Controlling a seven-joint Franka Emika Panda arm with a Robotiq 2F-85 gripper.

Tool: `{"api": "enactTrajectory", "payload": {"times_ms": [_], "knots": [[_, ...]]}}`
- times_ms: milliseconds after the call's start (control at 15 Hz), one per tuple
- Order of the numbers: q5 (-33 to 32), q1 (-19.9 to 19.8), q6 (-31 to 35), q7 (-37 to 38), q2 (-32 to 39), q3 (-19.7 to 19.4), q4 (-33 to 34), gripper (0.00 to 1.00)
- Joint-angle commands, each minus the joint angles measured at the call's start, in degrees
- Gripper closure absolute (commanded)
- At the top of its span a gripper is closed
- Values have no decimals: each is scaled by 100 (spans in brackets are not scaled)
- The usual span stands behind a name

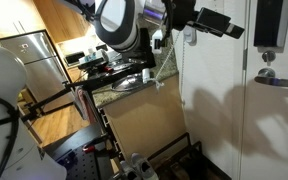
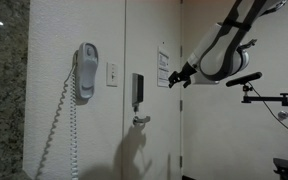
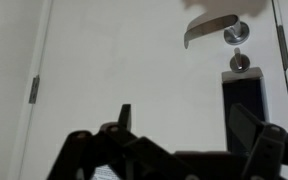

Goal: Turn the lock on the door

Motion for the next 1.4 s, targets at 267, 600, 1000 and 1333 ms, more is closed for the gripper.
{"api": "enactTrajectory", "payload": {"times_ms": [267,600,1000,1333], "knots": [[-1658,550,0,-436,-1415,-383,363,0],[-2549,402,-60,-344,-2206,-225,228,0],[-3328,313,-491,-384,-2935,-222,179,0],[-3516,-373,-1099,-842,-3711,607,269,0]]}}
